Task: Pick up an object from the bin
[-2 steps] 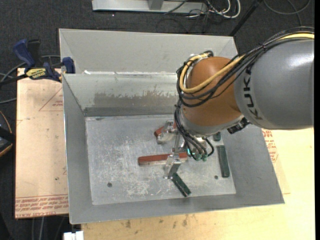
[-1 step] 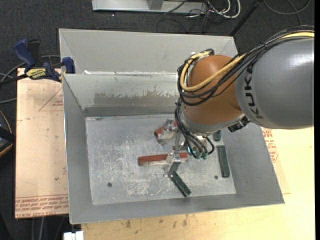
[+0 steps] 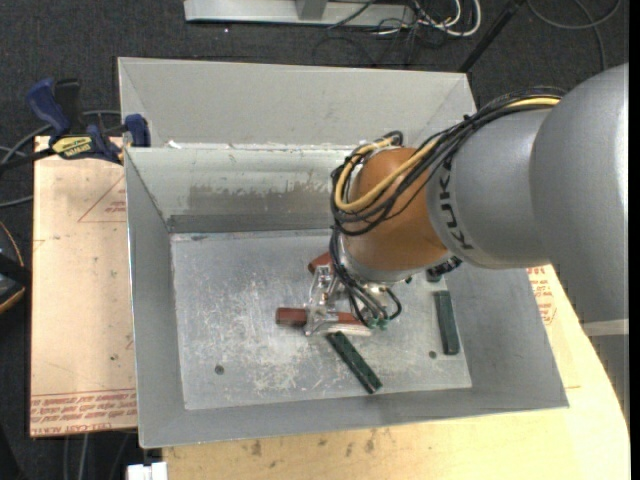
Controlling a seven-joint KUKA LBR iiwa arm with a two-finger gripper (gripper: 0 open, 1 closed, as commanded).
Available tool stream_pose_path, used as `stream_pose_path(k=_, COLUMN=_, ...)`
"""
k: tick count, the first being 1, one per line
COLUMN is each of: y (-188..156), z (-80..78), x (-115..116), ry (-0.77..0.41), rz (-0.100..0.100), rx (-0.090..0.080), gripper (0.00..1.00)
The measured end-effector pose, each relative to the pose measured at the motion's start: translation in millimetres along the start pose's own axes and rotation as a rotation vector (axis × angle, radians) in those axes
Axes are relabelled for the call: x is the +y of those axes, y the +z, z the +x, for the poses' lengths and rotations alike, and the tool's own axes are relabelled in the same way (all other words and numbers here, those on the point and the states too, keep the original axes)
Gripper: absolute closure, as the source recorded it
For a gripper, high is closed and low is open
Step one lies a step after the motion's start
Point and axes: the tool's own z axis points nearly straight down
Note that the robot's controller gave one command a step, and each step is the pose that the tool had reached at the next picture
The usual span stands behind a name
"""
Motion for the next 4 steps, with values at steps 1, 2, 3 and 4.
stream_pose_path(k=1, y=5, z=5.0, x=-1, ry=-0.002, rz=0.003, rx=0.015, gripper=0.00)
stream_pose_path(k=2, y=4, z=5.0, x=0, ry=-0.001, rz=0.002, rx=0.017, gripper=1.00)
stream_pose_path(k=3, y=4, z=5.0, x=0, ry=-0.001, rz=0.002, rx=0.017, gripper=1.00)
stream_pose_path(k=4, y=-109, z=-15.7, x=4, ry=-0.034, rz=0.005, rx=0.029, gripper=1.00)
